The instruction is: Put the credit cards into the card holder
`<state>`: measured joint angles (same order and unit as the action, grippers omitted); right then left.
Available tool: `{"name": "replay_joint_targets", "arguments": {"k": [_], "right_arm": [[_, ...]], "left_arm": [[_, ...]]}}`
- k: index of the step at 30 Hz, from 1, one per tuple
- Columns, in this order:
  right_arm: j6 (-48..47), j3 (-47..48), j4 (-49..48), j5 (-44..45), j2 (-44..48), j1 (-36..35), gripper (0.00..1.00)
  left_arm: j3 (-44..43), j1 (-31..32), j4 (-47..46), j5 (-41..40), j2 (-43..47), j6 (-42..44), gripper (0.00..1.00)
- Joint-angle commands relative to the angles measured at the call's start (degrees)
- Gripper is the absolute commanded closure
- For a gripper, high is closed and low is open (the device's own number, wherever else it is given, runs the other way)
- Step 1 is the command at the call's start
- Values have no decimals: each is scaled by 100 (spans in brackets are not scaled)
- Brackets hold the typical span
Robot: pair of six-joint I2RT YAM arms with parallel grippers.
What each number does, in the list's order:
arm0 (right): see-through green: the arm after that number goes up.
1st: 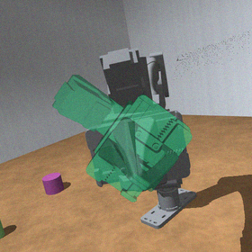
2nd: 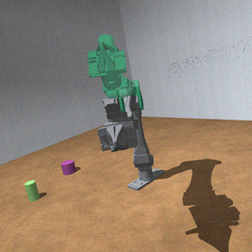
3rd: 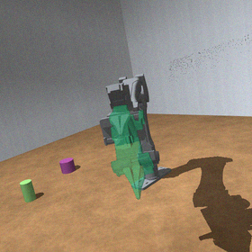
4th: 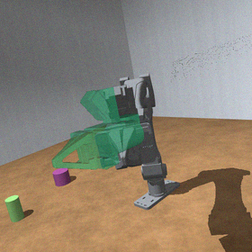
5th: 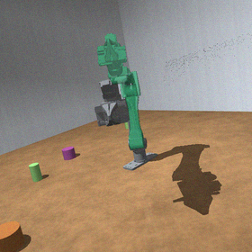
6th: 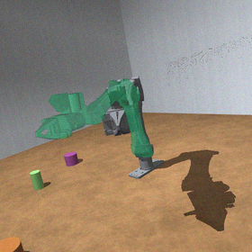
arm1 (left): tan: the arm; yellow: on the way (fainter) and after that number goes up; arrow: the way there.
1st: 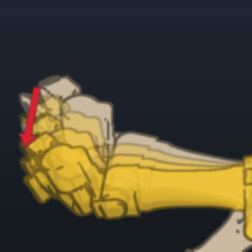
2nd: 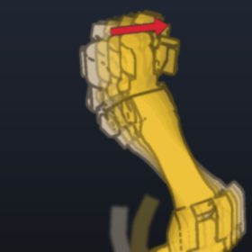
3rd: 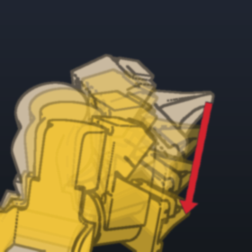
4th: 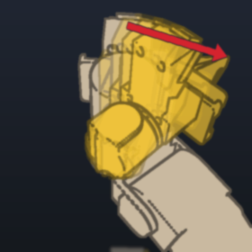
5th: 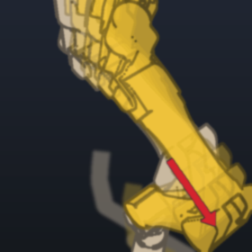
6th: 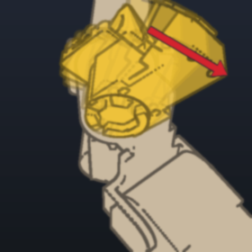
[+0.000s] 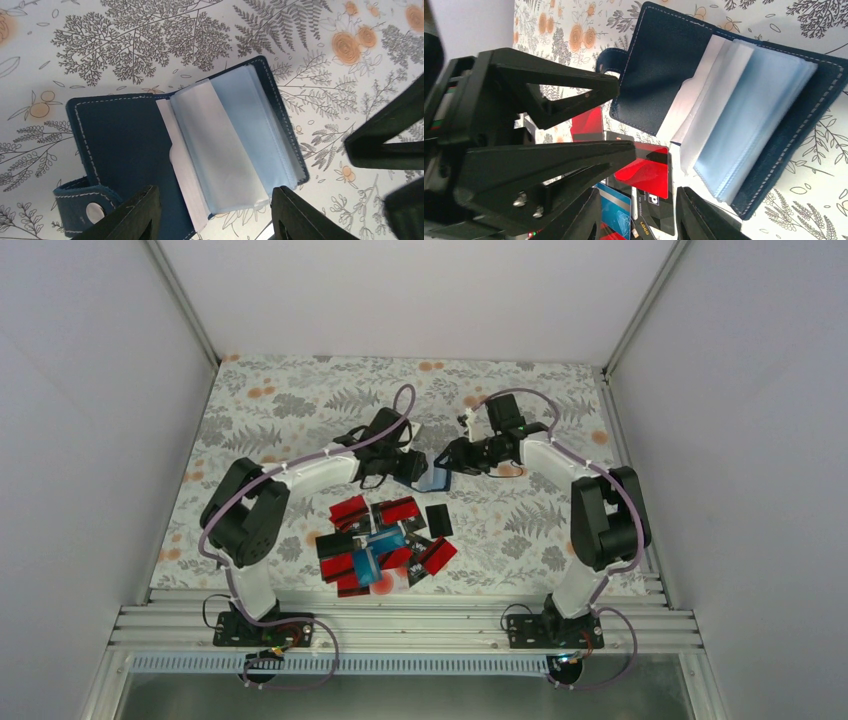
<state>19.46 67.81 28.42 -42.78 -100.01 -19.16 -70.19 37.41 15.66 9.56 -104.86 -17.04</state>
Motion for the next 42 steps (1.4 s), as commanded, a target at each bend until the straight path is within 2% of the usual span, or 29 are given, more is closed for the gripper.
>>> {"name": "replay_joint_targets", "arguments": {"k": [1, 10, 19, 25, 34, 42], "right_arm": [[14, -156, 4, 35, 170, -69, 61], [75, -618, 13, 177, 651, -233, 61], [276, -963, -43, 331, 1140, -461, 61], [698, -1536, -451, 167, 1457, -862, 61], [1810, -2318, -1548, 428, 1517, -1919, 59], [2300, -2650, -2313, 662, 1011, -2250, 53]], "left_arm": [[-74, 63, 180, 10, 326, -10, 43], [37, 189, 484, -51, 704, -173, 43], [660, 368, 802, -296, 1598, -476, 40], [1361, 581, 1338, -721, 2360, -805, 40], [2680, 916, 1743, -1137, 3224, -1571, 47], [3446, 1050, 1436, -1338, 3535, -2084, 59]]}}
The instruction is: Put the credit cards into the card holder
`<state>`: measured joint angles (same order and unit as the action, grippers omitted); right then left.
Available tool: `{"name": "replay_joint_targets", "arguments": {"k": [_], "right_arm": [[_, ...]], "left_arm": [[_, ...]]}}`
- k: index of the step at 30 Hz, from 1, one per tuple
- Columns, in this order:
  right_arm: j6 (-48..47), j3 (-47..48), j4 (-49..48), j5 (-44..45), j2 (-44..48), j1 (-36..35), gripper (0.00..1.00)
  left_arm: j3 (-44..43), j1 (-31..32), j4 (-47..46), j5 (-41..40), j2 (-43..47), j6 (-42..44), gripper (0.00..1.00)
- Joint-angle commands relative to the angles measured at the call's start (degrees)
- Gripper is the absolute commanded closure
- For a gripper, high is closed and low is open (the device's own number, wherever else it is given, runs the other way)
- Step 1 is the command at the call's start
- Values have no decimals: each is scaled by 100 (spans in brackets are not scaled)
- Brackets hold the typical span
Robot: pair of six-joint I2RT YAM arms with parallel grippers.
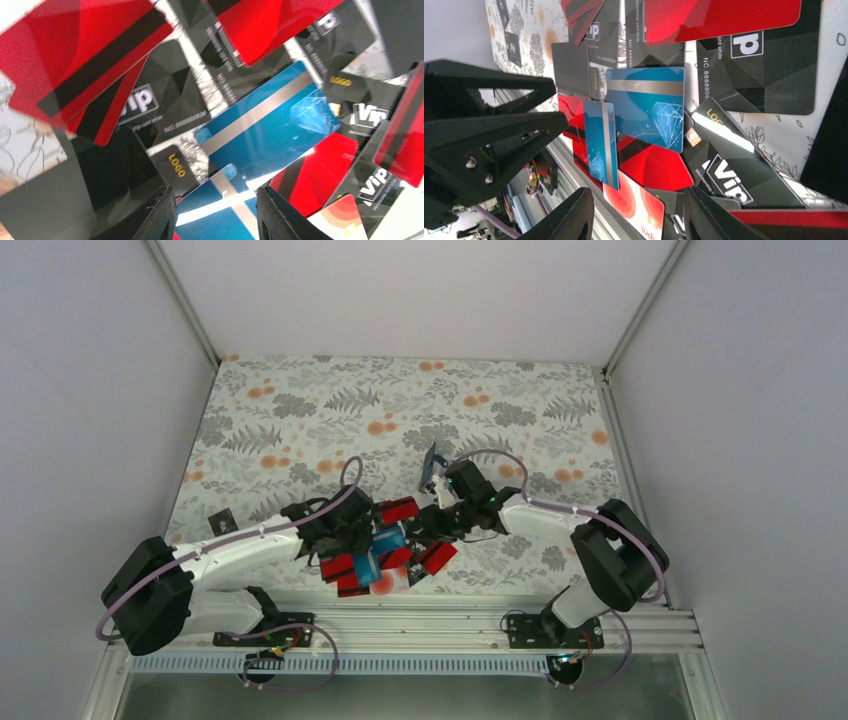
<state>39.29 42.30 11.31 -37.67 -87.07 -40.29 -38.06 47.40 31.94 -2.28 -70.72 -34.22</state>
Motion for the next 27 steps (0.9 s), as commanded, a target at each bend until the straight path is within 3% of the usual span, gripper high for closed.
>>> {"name": "replay_joint_targets", "arguments": {"k": [1, 4, 11, 27], "right_arm": [[308, -76, -657, 112, -379, -158, 53], [248, 31, -814, 38, -621, -196, 53], [41, 403, -819, 103, -1147, -218, 54], [-384, 866, -405, 469, -1486, -209, 54]], "left_arm": [[275, 64, -243, -148, 107, -403, 63], [429, 95, -428, -193, 50, -502, 72], [614, 132, -811, -260, -170, -501, 80], [579, 220, -1073, -370, -782, -380, 90]]}}
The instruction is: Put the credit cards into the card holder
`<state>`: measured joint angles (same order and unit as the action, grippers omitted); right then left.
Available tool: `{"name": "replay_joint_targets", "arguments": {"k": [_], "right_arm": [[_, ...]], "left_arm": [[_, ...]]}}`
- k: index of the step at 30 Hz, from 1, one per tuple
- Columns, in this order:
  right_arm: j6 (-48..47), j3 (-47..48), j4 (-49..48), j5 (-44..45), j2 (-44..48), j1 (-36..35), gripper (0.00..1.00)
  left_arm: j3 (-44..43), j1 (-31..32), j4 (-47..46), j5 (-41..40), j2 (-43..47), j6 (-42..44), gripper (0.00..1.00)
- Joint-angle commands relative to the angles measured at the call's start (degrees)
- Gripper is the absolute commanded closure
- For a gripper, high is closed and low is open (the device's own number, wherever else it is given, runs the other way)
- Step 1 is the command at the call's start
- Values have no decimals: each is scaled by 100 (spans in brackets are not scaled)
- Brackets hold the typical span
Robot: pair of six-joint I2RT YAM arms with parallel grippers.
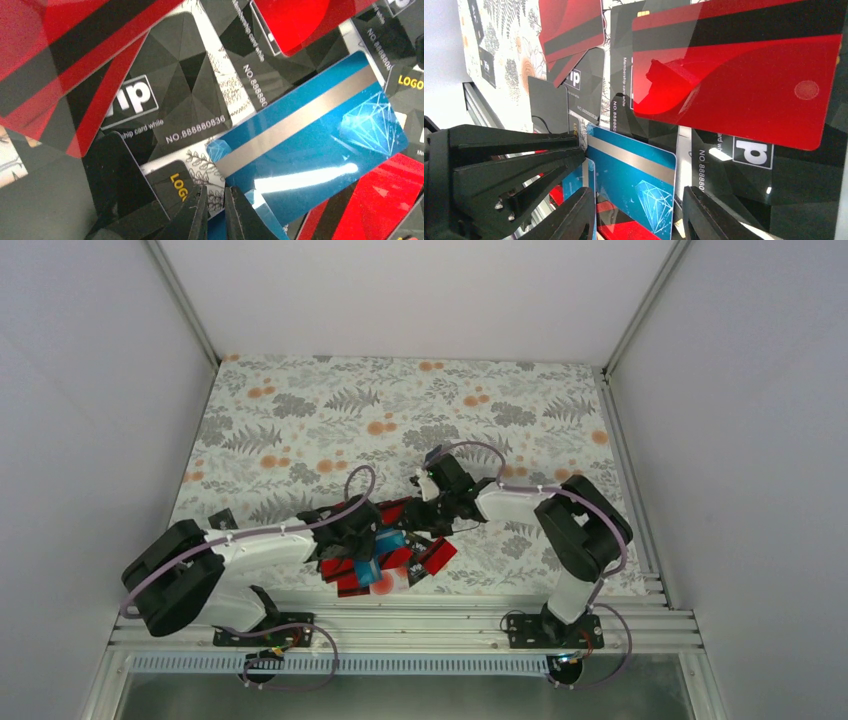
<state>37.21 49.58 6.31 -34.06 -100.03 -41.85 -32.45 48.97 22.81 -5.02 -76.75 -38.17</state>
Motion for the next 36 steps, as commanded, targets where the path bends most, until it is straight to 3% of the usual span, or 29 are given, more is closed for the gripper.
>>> {"name": "replay_joint_targets", "arguments": {"k": [1, 19, 36], "right_arm": [[-189, 139, 91, 103, -223, -52, 54], [45, 7, -283, -795, -677, -52, 55], [536, -250, -1346, -2008, -428, 10, 74]], "left_arm": [[19, 82, -159, -110, -228, 12, 91], [258, 279, -217, -239, -531, -240, 98], [477, 319, -607, -111, -622, -335, 98]]}}
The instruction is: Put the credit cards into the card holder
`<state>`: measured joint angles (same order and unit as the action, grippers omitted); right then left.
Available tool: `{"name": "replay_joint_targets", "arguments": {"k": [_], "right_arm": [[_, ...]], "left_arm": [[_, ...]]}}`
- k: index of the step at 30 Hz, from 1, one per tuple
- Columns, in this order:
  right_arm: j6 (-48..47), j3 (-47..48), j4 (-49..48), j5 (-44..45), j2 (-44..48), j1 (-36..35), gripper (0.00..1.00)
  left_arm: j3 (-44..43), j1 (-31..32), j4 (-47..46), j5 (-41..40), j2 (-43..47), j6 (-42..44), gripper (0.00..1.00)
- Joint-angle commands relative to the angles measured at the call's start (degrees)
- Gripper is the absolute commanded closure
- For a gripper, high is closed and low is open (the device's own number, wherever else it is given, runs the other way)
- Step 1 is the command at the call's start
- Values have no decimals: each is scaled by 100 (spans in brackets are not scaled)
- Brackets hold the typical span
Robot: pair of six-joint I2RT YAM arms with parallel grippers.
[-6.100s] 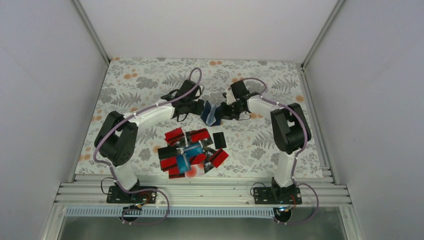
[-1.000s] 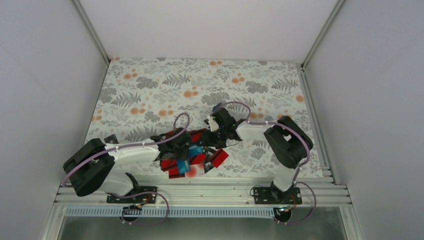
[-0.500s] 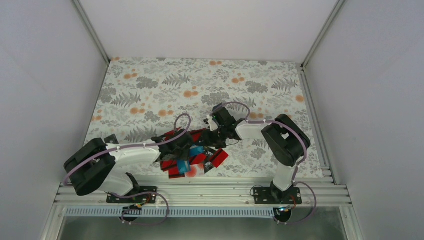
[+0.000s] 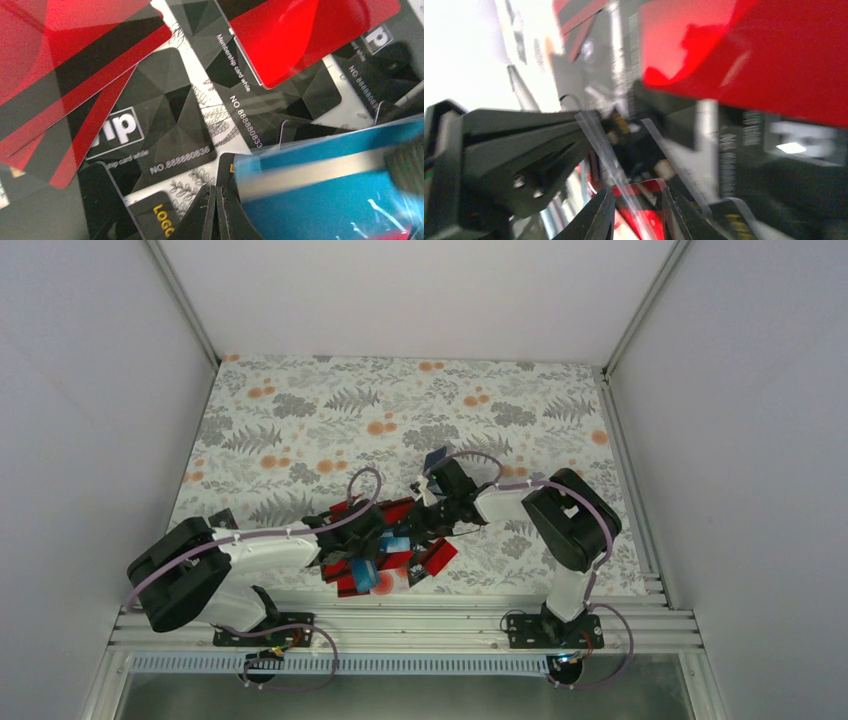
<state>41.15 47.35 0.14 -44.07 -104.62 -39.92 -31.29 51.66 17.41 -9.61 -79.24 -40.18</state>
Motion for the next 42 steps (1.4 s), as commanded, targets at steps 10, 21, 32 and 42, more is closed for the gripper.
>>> {"name": "replay_joint_targets", "arguments": {"k": [10, 21, 32, 42], "right_arm": [[109, 39, -565, -811, 142, -174, 81], [-283, 274, 411, -124, 193, -138, 95], [-669, 635, 945, -453, 1247, 789, 96], [295, 613, 140, -295, 2442, 2041, 96]], "left_arm": [[360, 63, -55, 328, -384, -155, 98], [34, 60, 374, -47, -86, -208, 97], [-1859, 16, 1540, -1058, 642, 225, 71], [-2716, -690, -611, 533, 481, 476, 47]]}}
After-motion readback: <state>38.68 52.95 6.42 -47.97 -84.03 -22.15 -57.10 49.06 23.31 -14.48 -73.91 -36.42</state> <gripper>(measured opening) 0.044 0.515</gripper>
